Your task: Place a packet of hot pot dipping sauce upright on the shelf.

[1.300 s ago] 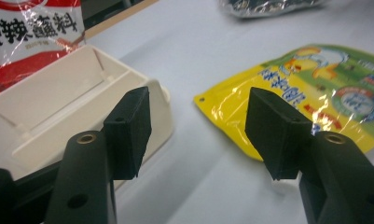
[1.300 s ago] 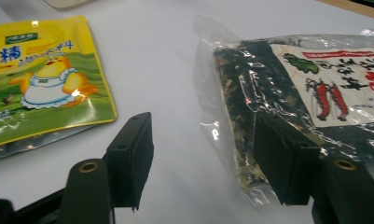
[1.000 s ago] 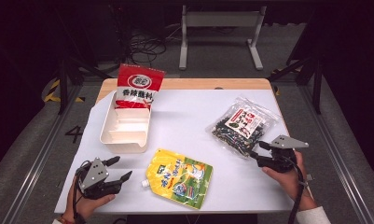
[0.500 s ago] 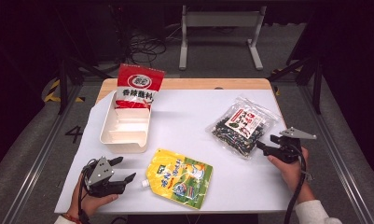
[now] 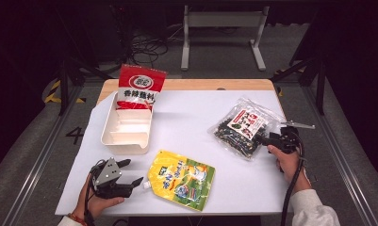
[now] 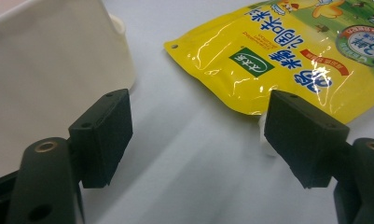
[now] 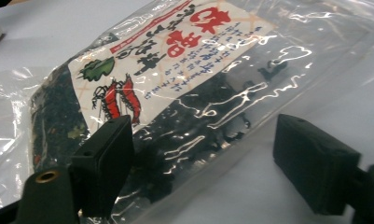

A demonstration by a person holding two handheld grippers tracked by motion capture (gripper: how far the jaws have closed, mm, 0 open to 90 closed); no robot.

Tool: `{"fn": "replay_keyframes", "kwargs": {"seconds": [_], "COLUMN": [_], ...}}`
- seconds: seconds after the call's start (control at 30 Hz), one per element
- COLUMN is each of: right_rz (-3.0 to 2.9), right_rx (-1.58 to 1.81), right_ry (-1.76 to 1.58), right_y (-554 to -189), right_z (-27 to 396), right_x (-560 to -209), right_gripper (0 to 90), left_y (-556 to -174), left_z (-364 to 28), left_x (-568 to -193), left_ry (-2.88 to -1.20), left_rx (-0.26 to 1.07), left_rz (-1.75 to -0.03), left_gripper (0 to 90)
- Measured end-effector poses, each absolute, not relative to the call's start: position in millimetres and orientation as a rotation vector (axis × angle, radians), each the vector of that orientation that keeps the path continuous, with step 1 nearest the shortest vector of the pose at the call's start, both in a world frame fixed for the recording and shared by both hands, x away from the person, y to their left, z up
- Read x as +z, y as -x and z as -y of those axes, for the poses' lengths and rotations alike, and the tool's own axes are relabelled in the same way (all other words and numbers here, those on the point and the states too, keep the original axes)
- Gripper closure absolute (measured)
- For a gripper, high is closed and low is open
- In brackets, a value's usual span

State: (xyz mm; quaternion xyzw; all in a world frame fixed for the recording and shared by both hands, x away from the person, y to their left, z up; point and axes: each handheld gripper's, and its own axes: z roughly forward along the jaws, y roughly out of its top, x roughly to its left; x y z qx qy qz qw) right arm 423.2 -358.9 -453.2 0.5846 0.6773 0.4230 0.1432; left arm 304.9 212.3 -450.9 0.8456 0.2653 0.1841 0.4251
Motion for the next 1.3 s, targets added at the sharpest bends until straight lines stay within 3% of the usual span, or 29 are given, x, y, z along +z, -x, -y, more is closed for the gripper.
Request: {"fn": "replay_keyframes", "kwargs": {"seconds": [0.1, 0.23, 0.47, 0.67, 0.83, 1.1, 1.3], "right_rz": [-2.003, -2.074, -2.164, -2.213, -2.231, -2.237, -2.249], "right_rx": [1.241, 1.306, 1.388, 1.370, 1.353, 1.375, 1.373], "right_ry": [-1.664, -1.644, -1.588, -1.485, -1.410, -1.316, -1.242], "right_y": [-426.5, -428.3, -426.4, -421.5, -416.1, -409.0, -405.3], "right_z": [351.1, 340.9, 327.6, 319.0, 315.4, 312.7, 309.2], "right_x": [-453.6, -454.3, -454.6, -452.0, -450.9, -452.1, -452.4], "right_gripper": [21.9, 39.2, 59.7, 71.8, 77.6, 80.7, 81.6], "left_y": [-305.2, -307.5, -317.9, -340.1, -362.9, -417.6, -446.6], "left_z": [-210.0, -207.2, -190.9, -157.0, -117.6, -65.1, -38.9], "left_x": [-450.6, -449.3, -440.1, -421.4, -413.3, -427.6, -446.1], "left_ry": [-2.118, -2.115, -2.113, -2.083, -2.077, -2.114, -2.139], "left_rx": [0.455, 0.436, 0.398, 0.248, 0.207, -0.001, -0.083], "left_rz": [-0.651, -0.648, -0.605, -0.549, -0.505, -0.634, -0.713], "left_gripper": [23.6, 22.6, 20.9, 17.7, 16.1, 12.1, 11.6]}}
